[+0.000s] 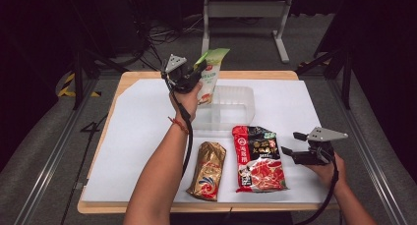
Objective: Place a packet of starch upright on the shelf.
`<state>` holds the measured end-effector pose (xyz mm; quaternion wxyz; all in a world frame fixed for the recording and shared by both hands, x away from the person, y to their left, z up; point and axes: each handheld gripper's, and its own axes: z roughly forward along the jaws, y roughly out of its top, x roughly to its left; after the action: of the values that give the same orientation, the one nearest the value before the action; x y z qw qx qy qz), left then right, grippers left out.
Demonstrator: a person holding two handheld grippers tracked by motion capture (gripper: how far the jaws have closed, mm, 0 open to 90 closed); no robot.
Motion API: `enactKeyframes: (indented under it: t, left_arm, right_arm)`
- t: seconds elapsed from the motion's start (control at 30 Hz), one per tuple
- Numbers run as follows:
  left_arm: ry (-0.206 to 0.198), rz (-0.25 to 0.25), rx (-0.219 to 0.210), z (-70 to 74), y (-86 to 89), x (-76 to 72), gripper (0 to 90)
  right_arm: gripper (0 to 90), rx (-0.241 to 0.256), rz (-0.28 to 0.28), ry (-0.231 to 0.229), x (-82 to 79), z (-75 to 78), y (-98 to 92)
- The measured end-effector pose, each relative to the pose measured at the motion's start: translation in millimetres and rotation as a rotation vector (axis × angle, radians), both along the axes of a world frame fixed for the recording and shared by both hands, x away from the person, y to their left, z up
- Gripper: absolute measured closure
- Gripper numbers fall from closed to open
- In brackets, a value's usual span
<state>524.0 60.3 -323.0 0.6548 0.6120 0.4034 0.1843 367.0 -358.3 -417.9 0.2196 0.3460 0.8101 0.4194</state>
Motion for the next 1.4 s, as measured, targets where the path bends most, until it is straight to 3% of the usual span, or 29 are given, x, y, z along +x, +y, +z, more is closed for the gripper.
enactKeyframes:
  t: [0.17,0.2,0.33,0.43,0.53,0.73,0.77,0.83,0.97,1.0,1.03,1.07,1.1,1.23,1.27,1.3,1.33,1.37,1.4]
  left_arm:
    - [0.070,-0.034,0.057,-5.3,-0.4,2.6,86.2]
    - [0.066,-0.047,0.069,-7.8,0.0,2.2,85.3]
    - [0.051,-0.078,0.047,-9.8,9.8,-2.8,86.8]
    - [0.044,-0.097,0.095,-8.5,13.7,-7.8,86.3]
    - [0.037,-0.114,0.107,-8.7,18.0,-11.3,85.7]
    - [0.024,-0.160,0.184,-11.9,24.3,-21.9,79.9]
    - [0.022,-0.176,0.249,-14.9,25.7,-26.0,79.9]
    - [0.013,-0.178,0.304,-18.6,27.8,-30.2,76.1]
    - [0.011,-0.198,0.319,-24.3,37.9,-38.5,76.0]
    - [0.025,-0.203,0.348,-28.4,42.8,-43.7,71.3]
    - [0.025,-0.203,0.348,-28.4,42.8,-43.7,70.3]
    - [0.024,-0.220,0.388,-33.5,47.3,-48.8,72.4]
    - [0.024,-0.220,0.388,-33.5,47.3,-48.8,72.4]
    - [0.058,-0.297,0.440,-47.4,53.6,-59.0,74.9]
    - [0.064,-0.311,0.463,-49.2,53.7,-60.2,74.9]
    - [0.086,-0.339,0.533,-54.8,51.4,-62.2,76.5]
    - [0.095,-0.344,0.565,-58.2,49.7,-63.1,76.9]
    - [0.095,-0.344,0.565,-58.2,49.7,-63.1,77.3]
    - [0.107,-0.341,0.607,-61.9,48.2,-63.1,77.3]
  right_arm:
    - [24.7,-0.003,0.003,0.005,-0.2,-0.3,0.7]
    - [24.7,-0.004,0.003,0.004,-0.2,-0.2,0.8]
    - [24.7,-0.003,0.005,0.002,-0.8,0.2,1.4]
    - [24.5,-0.004,0.009,0.006,-0.4,-0.3,2.1]
    - [24.6,-0.004,0.012,0.007,-0.4,-0.4,2.5]
    - [24.6,-0.007,0.015,0.008,-0.7,-0.3,4.2]
    - [24.6,-0.009,0.018,0.011,-0.6,-0.8,4.6]
    - [24.6,-0.010,0.019,0.014,-0.5,-1.4,4.7]
    - [24.6,-0.013,0.020,0.018,-0.5,-1.8,5.1]
    - [24.5,-0.014,0.024,0.020,-0.3,-2.2,5.9]
    - [24.5,-0.014,0.024,0.020,-0.3,-2.2,5.9]
    - [24.5,-0.018,0.025,0.024,-0.1,-2.6,6.7]
    - [24.5,-0.018,0.025,0.024,-0.1,-2.6,6.7]
    - [24.5,-0.022,0.030,0.034,0.8,-4.6,8.4]
    - [24.5,-0.022,0.030,0.034,0.8,-4.6,8.4]
    - [24.5,-0.024,0.031,0.036,1.4,-5.2,9.5]
    - [24.5,-0.026,0.032,0.037,1.5,-5.3,10.2]
    - [24.5,-0.026,0.032,0.037,1.5,-5.3,10.2]
    - [24.5,-0.028,0.034,0.037,1.5,-5.3,10.9]
